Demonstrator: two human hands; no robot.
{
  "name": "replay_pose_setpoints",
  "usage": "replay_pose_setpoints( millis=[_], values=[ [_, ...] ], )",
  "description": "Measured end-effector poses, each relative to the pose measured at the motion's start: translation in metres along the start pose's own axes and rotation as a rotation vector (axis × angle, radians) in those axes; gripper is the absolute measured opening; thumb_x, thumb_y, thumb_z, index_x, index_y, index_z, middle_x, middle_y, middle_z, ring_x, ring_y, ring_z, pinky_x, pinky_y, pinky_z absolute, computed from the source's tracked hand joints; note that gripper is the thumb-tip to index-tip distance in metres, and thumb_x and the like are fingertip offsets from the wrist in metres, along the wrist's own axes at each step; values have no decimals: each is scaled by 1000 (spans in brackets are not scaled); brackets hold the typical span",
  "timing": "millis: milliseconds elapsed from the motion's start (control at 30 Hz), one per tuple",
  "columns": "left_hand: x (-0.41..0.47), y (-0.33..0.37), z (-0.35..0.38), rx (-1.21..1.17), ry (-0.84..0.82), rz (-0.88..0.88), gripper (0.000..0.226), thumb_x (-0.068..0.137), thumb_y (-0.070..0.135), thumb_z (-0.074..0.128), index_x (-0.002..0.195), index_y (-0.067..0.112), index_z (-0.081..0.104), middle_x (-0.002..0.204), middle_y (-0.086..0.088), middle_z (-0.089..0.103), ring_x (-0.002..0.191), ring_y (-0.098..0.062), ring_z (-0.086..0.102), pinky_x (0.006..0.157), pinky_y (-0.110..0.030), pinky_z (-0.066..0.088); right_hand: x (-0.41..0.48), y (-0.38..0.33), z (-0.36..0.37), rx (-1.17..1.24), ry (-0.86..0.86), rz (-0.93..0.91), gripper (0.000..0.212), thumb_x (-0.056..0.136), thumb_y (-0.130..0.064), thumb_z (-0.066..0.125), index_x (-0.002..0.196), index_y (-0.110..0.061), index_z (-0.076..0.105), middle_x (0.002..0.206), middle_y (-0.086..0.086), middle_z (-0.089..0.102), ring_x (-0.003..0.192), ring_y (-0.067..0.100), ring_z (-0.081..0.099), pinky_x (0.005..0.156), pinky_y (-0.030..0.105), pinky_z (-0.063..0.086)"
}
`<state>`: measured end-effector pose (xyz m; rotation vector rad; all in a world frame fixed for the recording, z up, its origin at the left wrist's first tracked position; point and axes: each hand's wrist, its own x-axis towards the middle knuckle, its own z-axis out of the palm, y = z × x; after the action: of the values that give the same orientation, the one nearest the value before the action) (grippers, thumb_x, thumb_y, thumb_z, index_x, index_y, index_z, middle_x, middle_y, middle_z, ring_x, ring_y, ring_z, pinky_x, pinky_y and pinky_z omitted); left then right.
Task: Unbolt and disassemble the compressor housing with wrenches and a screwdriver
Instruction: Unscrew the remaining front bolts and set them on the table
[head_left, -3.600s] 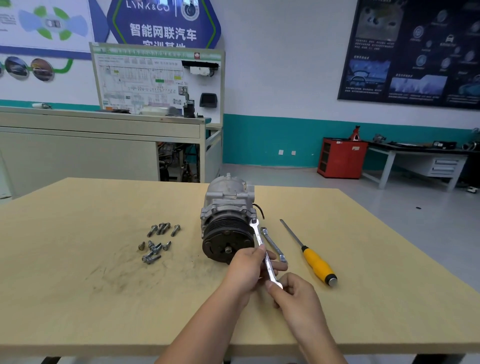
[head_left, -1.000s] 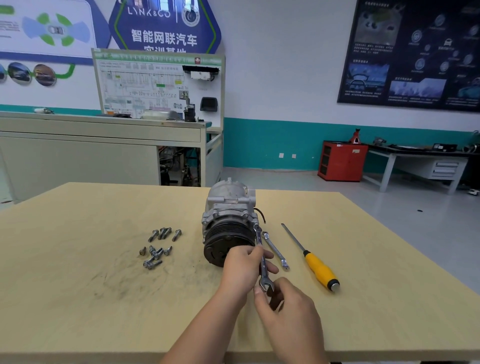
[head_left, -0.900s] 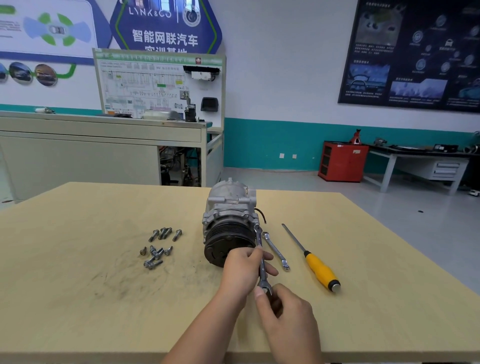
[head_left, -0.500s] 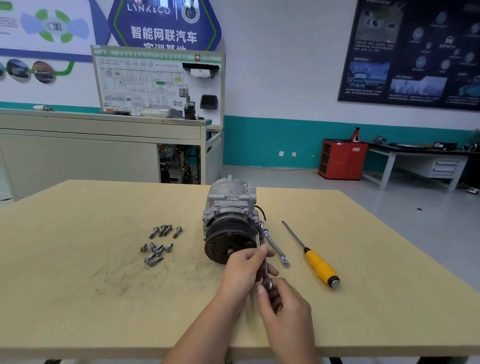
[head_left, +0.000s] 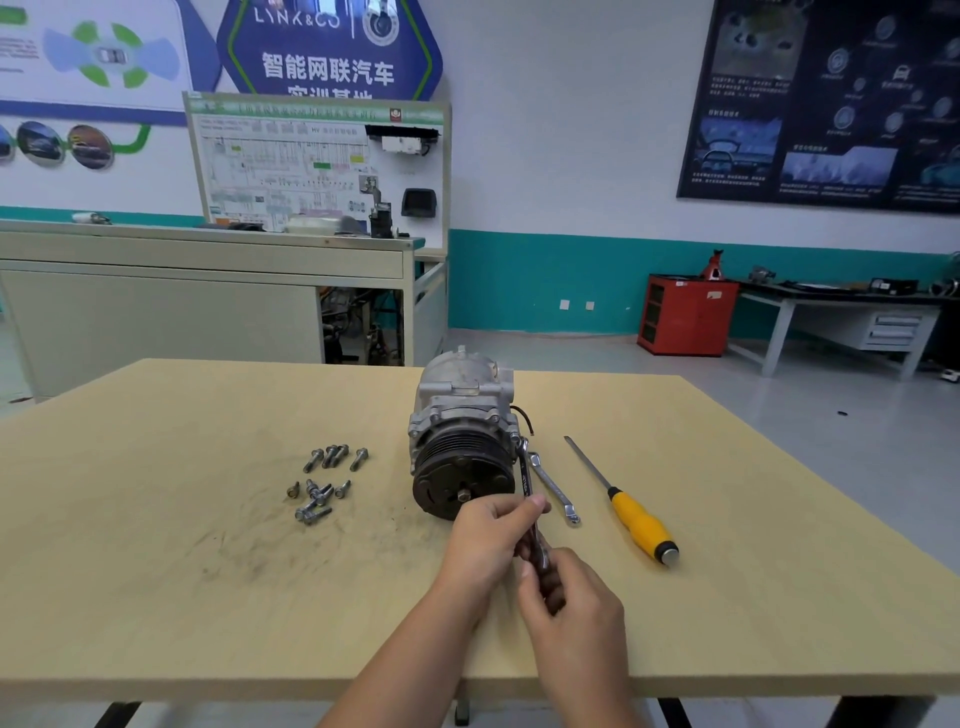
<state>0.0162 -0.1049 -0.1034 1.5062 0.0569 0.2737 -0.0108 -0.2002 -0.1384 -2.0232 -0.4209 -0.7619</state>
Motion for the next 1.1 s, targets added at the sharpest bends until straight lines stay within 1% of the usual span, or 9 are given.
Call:
replay_pose_setpoints(
  millis=[33, 267, 400, 500, 567, 700, 833, 967, 1100],
  values=[
    [0, -1, 0, 11, 5, 7, 19, 89, 26, 63, 81, 13, 74, 63, -16, 53, 59, -22, 50, 62, -27, 43, 0, 1, 0, -5, -12, 4, 14, 73, -6, 77, 74, -11, 65, 58, -13, 45, 47, -6, 42, 50, 1, 30],
    [1, -4, -1, 24, 27, 28, 20, 88, 25, 63, 80, 9, 73, 62, -17, 53, 56, -22, 49, 58, -26, 41, -1, 0, -1, -13, -69, 5, 8, 79, -12, 72, 78, -11, 65, 58, -17, 42, 50, -3, 41, 52, 3, 34],
    [1, -5, -1, 23, 39, 30, 21, 89, 24, 62, 81, 8, 73, 59, -16, 53, 49, -18, 51, 52, -20, 42, -1, 1, -1, -17, -73, -6, 7, 79, -11, 72, 80, -10, 66, 61, -17, 43, 50, -5, 39, 53, 1, 34],
    [1, -5, -2, 33, 49, 42, 21, 90, 24, 61, 81, 9, 73, 57, -14, 55, 47, -16, 51, 52, -19, 42, -2, 2, -1, -31, -108, -11, 8, 83, -16, 69, 88, -11, 67, 64, -18, 44, 53, -4, 42, 55, 3, 37],
    [1, -5, -2, 51, 62, 46, 22, 91, 24, 60, 80, 9, 73, 53, -9, 57, 46, -13, 51, 51, -17, 42, -3, 3, 0, -46, -139, -31, 12, 86, -21, 66, 95, -13, 67, 68, -16, 47, 55, -2, 43, 53, 5, 35],
    [0, -6, -2, 110, 101, 52, 24, 92, 23, 58, 77, 10, 72, 47, 0, 57, 44, -7, 52, 48, -13, 41, -3, 2, 1, -64, -159, -60, 23, 88, -23, 64, 110, -17, 66, 76, -11, 55, 62, 2, 45, 57, 9, 33],
    [0, -6, -3, 202, 130, 56, 25, 91, 25, 58, 73, 14, 73, 54, -5, 57, 51, -11, 50, 54, -19, 40, -2, 2, 0, -75, -161, -42, 21, 86, -23, 64, 106, -17, 67, 74, -9, 55, 63, 4, 46, 57, 15, 35],
    [-1, -5, -1, 229, 129, 42, 24, 90, 24, 58, 72, 15, 72, 55, -4, 58, 52, -14, 49, 58, -23, 41, -2, 4, 0, -83, -188, -4, 18, 88, -26, 61, 104, -19, 65, 73, -10, 51, 64, 6, 46, 59, 16, 35],
    [-2, -5, -1, 217, 133, 31, 23, 89, 23, 59, 71, 15, 71, 51, 0, 59, 48, -12, 48, 55, -22, 40, -2, 4, 0, -93, -202, 19, 15, 87, -28, 60, 99, -20, 64, 73, -9, 53, 65, 7, 48, 58, 16, 36]
  ],
)
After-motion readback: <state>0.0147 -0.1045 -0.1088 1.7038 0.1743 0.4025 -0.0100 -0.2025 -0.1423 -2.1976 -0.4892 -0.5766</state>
